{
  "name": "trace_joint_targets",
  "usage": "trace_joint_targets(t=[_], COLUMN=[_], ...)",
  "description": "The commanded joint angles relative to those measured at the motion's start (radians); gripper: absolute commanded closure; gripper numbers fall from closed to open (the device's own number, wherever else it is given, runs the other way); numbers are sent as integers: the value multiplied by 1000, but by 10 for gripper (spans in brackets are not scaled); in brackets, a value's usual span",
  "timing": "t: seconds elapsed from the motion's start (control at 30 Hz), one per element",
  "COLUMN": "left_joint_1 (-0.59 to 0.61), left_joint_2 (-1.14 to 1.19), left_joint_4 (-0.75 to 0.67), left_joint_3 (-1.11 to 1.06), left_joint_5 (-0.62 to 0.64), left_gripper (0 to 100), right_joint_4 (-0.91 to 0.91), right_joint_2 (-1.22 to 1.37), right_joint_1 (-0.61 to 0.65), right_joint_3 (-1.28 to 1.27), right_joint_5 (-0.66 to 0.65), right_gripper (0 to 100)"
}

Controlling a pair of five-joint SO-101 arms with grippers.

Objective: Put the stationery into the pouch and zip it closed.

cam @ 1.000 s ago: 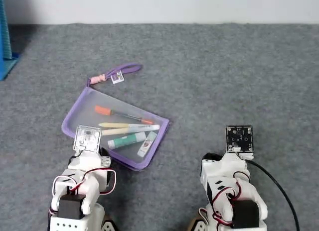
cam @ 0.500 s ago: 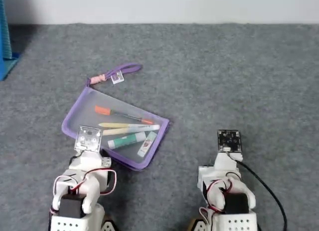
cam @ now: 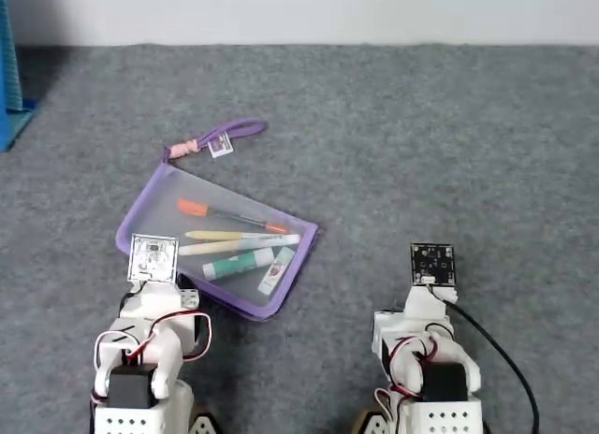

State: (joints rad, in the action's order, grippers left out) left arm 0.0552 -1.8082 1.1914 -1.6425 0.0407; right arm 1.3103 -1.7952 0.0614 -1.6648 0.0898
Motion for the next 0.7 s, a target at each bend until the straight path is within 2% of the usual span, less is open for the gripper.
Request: trace_joint_targets(t=[0.0,0.2,0.37,0.67], left_joint_1=[3,2,9,9], left_joint_2=[-15,-15,-15,-15], left_joint_4=[-28,-17,72,71], left_joint_3=[1,-41,-41,-41], left_joint_5=[-9,-8,-12,-11], left_gripper=[988,988,988,988], right_joint_4=[-5,-5,-5,-5], right_joint_2=[-18,-18,-18,-18], right_joint_1=[-5,-5,-5,-2], right_joint_3=[-17,-17,-17,-17], right_joint_5=[11,11,11,11], right_gripper=[990,990,990,990])
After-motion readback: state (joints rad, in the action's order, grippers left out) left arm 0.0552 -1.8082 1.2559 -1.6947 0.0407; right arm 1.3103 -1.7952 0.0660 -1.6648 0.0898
